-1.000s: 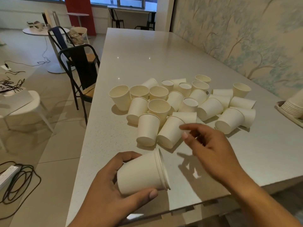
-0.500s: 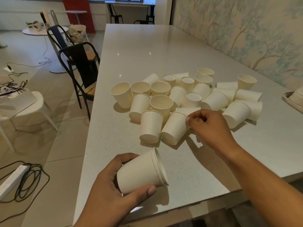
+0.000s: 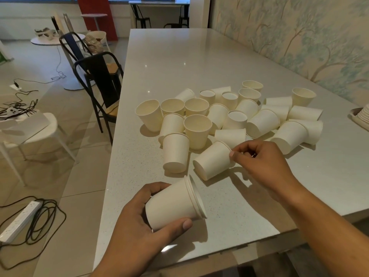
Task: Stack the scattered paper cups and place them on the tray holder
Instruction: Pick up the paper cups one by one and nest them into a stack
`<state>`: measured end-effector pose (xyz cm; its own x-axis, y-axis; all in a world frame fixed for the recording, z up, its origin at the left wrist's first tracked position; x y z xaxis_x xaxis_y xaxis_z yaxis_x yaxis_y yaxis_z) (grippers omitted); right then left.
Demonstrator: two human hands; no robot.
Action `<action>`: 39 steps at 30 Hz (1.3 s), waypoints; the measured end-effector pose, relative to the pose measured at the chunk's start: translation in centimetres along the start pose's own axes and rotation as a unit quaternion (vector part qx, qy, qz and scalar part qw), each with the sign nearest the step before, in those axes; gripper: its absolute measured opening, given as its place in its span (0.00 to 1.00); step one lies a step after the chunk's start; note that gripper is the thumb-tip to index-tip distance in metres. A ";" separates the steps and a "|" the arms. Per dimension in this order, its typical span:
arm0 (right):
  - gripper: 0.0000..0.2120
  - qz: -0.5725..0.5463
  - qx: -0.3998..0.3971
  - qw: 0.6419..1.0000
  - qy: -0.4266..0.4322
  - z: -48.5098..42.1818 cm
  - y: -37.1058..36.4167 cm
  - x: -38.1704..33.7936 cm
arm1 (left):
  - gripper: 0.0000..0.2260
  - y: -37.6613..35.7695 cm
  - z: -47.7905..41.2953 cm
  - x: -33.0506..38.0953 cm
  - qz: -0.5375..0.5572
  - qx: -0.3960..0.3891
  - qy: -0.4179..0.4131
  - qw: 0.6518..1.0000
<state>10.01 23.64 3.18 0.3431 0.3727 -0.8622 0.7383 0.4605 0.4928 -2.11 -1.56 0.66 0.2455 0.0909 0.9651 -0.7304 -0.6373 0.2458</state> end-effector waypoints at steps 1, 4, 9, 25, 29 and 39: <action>0.06 -0.006 -0.003 1.000 -0.007 0.3 0.1 0.0 | 0.29 0.2 0.0 0.0 0.001 0.004 0.001 1.000; 0.04 -0.054 0.002 0.999 -0.009 1.8 1.1 -0.3 | 0.27 0.6 0.0 -0.1 0.015 0.018 0.010 1.000; 0.09 -0.177 0.007 0.983 0.046 5.7 2.5 -2.9 | 0.28 1.4 0.0 -0.3 0.017 0.052 0.013 0.998; 0.12 -0.085 -0.233 0.963 0.101 6.8 -4.9 -7.4 | 0.28 2.8 1.0 -0.2 0.045 0.086 0.007 0.995; 0.28 0.125 -0.136 0.971 0.153 2.6 -5.5 -7.3 | 0.29 2.9 1.5 -0.5 0.036 0.089 0.011 0.995; 0.43 0.358 -0.115 0.907 0.190 -1.5 -8.0 -6.3 | 0.28 3.4 2.0 -1.2 0.030 0.101 0.012 0.994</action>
<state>1.11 18.82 4.86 0.4291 0.8734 -0.2305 0.2503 0.1302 0.9594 -3.66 -5.34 0.17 0.1886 0.0658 0.9799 -0.5990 -0.7830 0.1678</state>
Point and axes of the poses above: each hand's wrist, its own z-axis away from the middle knuckle, its own y-axis out of the back of the hand, x = y × z, the point moved 2 cm from there along -z, towards the middle knuckle
